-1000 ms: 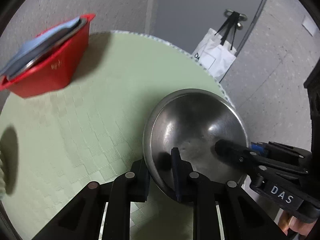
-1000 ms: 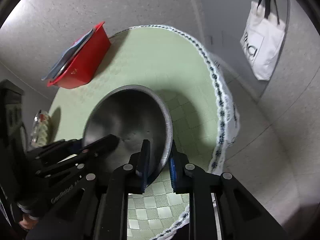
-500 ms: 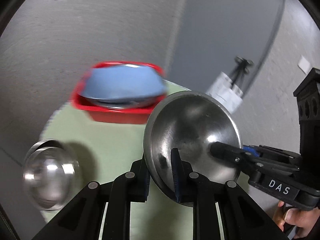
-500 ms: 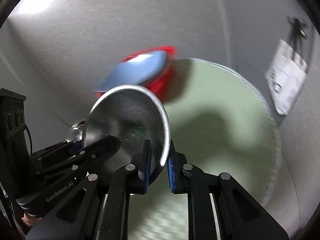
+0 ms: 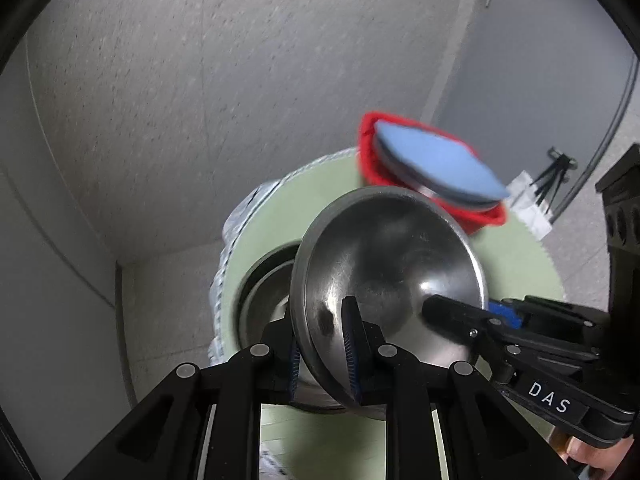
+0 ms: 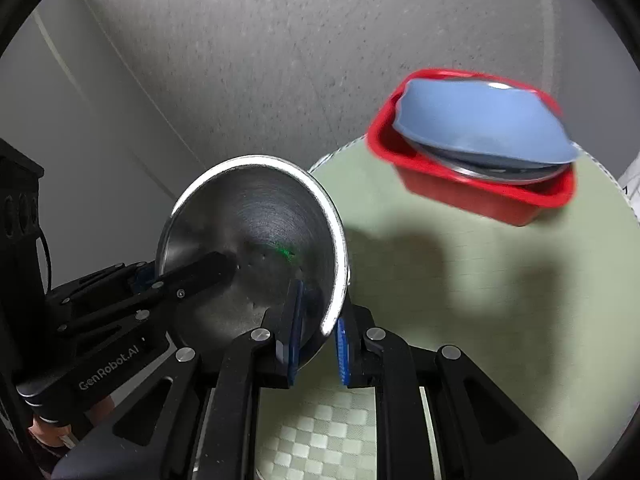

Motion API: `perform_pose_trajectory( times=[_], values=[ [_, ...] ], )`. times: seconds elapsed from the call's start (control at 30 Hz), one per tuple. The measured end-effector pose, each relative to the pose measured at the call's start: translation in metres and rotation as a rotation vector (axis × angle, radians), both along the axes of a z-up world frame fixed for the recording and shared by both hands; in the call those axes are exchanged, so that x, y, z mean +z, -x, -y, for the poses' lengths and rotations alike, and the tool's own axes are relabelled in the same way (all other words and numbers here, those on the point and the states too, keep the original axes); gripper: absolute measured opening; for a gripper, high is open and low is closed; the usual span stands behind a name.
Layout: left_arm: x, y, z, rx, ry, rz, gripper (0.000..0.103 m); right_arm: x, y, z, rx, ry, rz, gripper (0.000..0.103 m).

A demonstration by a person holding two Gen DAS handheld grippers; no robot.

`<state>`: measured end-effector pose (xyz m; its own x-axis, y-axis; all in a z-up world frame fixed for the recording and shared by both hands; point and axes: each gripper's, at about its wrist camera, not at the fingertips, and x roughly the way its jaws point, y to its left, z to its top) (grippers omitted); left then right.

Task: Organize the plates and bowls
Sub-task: 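Lower the held steel bowl into the first bowl and open both tools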

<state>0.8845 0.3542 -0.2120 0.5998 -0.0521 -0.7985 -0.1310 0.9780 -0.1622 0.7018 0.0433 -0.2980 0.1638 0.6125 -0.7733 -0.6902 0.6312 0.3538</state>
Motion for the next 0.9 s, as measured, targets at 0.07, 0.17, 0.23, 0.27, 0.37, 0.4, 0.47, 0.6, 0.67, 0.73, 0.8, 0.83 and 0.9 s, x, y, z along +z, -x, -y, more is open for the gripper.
perform_pose_trajectory(
  times=[0.07, 0.17, 0.23, 0.27, 0.37, 0.4, 0.47, 0.6, 0.67, 0.73, 0.8, 0.83, 0.9],
  values=[
    [-0.008, -0.005, -0.006, 0.003, 0.004, -0.029, 0.015, -0.008, 0.003, -0.011, 0.007, 0.030, 0.001, 0.014],
    [-0.018, -0.022, -0.014, 0.006, 0.011, -0.061, 0.015, -0.018, 0.001, -0.025, 0.012, 0.074, -0.002, 0.015],
    [-0.024, -0.026, -0.016, 0.003, 0.005, -0.076, 0.015, -0.022, -0.002, -0.029, 0.012, 0.088, -0.008, 0.015],
    [-0.028, -0.038, -0.009, 0.001, 0.003, -0.081, 0.015, -0.025, -0.003, -0.031, 0.009, 0.097, -0.009, 0.015],
    [-0.037, -0.047, -0.004, 0.000, 0.002, -0.094, 0.016, -0.028, -0.002, -0.034, 0.006, 0.112, -0.014, 0.015],
    [-0.039, -0.049, -0.005, 0.000, 0.004, -0.097, 0.017, -0.029, -0.002, -0.035, 0.007, 0.117, -0.016, 0.016],
    [-0.043, -0.054, -0.006, 0.001, 0.004, -0.098, 0.018, -0.030, -0.005, -0.042, 0.005, 0.124, -0.012, 0.017],
    [-0.046, -0.058, -0.010, 0.003, 0.014, -0.104, 0.020, -0.027, 0.000, -0.046, 0.006, 0.129, -0.017, 0.018],
    [-0.046, -0.057, -0.011, -0.005, 0.027, -0.110, 0.024, -0.026, 0.000, -0.045, 0.007, 0.124, -0.028, 0.021],
    [-0.044, -0.057, -0.010, -0.015, 0.041, -0.117, 0.029, -0.025, 0.000, -0.045, 0.010, 0.126, -0.025, 0.022],
    [-0.043, -0.056, -0.010, -0.019, 0.035, -0.125, 0.030, -0.022, 0.002, -0.047, 0.016, 0.133, -0.021, 0.026],
    [-0.043, -0.057, -0.011, -0.019, 0.036, -0.124, 0.030, -0.021, 0.003, -0.047, 0.017, 0.136, -0.014, 0.026],
    [-0.042, -0.056, -0.014, -0.018, 0.047, -0.127, 0.030, -0.020, 0.003, -0.046, 0.015, 0.136, -0.014, 0.027]
  ],
)
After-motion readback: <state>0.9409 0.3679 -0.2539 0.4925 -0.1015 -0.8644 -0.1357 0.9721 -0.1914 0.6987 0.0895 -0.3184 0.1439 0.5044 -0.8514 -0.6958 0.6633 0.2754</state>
